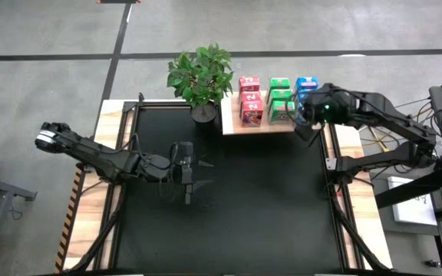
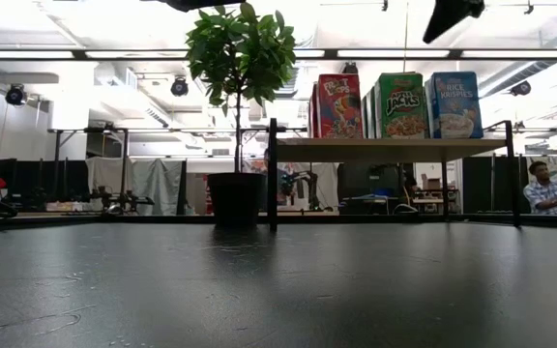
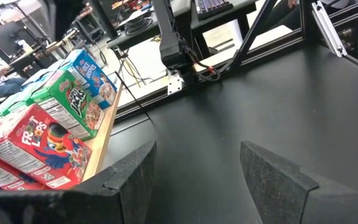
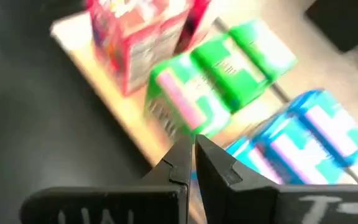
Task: Stack cereal on shelf
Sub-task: Put the blue cereal box on the shelf
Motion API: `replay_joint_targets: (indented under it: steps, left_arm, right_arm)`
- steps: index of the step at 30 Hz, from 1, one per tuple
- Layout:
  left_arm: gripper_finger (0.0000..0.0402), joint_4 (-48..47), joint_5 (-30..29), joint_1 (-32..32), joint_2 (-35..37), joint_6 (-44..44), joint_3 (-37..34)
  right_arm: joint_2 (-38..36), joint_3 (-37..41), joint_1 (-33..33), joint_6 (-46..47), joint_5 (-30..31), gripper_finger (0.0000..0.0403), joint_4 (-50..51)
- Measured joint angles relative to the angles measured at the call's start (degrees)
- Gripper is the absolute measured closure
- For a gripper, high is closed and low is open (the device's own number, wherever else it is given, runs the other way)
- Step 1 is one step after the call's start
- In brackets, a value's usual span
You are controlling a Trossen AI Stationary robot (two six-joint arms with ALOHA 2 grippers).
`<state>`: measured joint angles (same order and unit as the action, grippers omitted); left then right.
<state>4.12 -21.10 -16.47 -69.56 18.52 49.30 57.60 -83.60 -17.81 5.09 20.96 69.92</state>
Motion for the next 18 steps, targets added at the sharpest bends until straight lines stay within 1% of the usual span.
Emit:
replay_joint_targets:
  steps: [2, 4, 14, 18]
  left_arm:
    - [0.0187, 0.0, 0.0, 0.0, 0.0, 0.0, 0.0]
    - [0.0187, -0.1, 0.0, 0.0, 0.0, 0.0, 0.0]
    - [0.0187, -0.5, 0.0, 0.0, 0.0, 0.0, 0.0]
    - [0.0187, -0.9, 0.0, 0.0, 0.0, -0.1, 0.0]
  right_arm:
    - [0.1, 0.0, -0.9, -0.4, 1.8, 0.0390, -1.4]
    - [0.7, 0.3, -2.1, -0.7, 2.2, 0.0390, -1.6]
    - [4.2, 0.9, -7.6, -4.0, 2.1, 0.0391, -0.8]
    - [4.4, 0.9, -10.1, -3.2, 0.9, 0.0391, 2.2]
